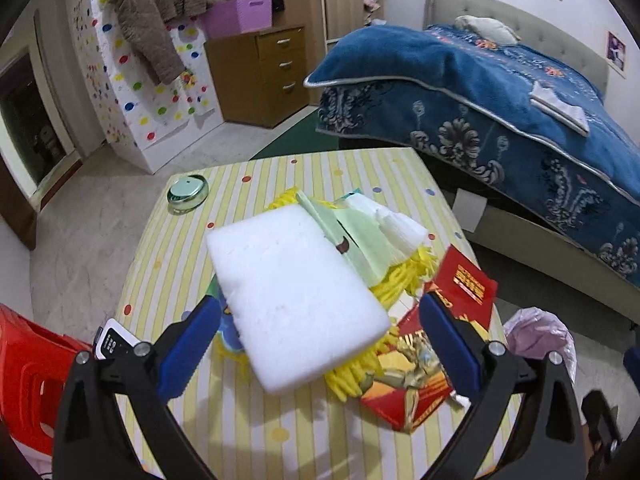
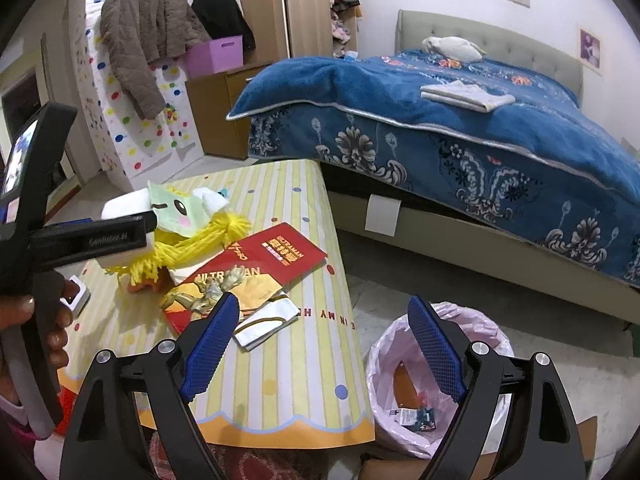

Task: Collect trash
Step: 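Grasp the white foam block with the left gripper and lift it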

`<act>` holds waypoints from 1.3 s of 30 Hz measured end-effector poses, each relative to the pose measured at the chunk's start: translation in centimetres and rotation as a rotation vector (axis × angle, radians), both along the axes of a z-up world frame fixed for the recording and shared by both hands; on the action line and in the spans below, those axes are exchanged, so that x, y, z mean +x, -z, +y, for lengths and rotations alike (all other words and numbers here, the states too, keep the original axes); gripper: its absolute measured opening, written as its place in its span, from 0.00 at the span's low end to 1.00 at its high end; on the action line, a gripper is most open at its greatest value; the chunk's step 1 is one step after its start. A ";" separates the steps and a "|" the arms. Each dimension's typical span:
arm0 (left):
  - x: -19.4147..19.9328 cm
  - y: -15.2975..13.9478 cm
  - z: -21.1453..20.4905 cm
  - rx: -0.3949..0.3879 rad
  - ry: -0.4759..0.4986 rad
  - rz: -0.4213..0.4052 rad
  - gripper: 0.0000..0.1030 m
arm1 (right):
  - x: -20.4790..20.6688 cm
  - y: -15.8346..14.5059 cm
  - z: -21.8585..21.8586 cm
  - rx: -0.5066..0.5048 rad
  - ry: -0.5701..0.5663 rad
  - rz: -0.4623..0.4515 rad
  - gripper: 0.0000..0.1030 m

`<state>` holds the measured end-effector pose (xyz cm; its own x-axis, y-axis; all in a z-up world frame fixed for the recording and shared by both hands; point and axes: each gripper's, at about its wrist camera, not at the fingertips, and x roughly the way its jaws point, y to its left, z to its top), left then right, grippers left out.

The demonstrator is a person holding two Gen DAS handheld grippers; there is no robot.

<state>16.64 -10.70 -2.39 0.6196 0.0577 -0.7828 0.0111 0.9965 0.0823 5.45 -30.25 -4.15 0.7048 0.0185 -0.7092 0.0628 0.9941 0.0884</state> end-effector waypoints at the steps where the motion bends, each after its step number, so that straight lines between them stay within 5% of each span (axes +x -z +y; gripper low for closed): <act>1: 0.2 0.2 0.0 0.003 -0.006 0.008 0.94 | 0.1 0.2 -0.1 0.002 0.001 0.004 0.83; 10: 1.6 2.4 -0.2 0.038 -0.012 0.060 0.92 | -0.1 1.3 -0.7 0.020 0.011 0.038 0.83; 13: 1.5 2.6 0.3 0.027 -0.007 0.068 0.77 | -0.5 1.1 -0.7 0.020 0.015 0.037 0.83; 16: 1.2 2.6 1.0 0.004 0.008 0.072 0.73 | -0.8 1.0 -0.5 0.016 0.014 0.038 0.83; 30: -5.0 -1.4 4.5 -0.095 0.112 -0.113 0.68 | -2.8 -1.6 2.7 -0.002 -0.042 -0.017 0.83; 39: -9.6 -2.6 7.3 -0.082 0.148 -0.129 0.68 | -2.8 -2.7 5.6 -0.022 -0.101 -0.017 0.83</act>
<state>7.08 -3.42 0.24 0.7116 -0.1024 -0.6951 0.1527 0.9882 0.0108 2.62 -24.66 -1.47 0.7124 0.0740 -0.6979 -0.0387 0.9970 0.0663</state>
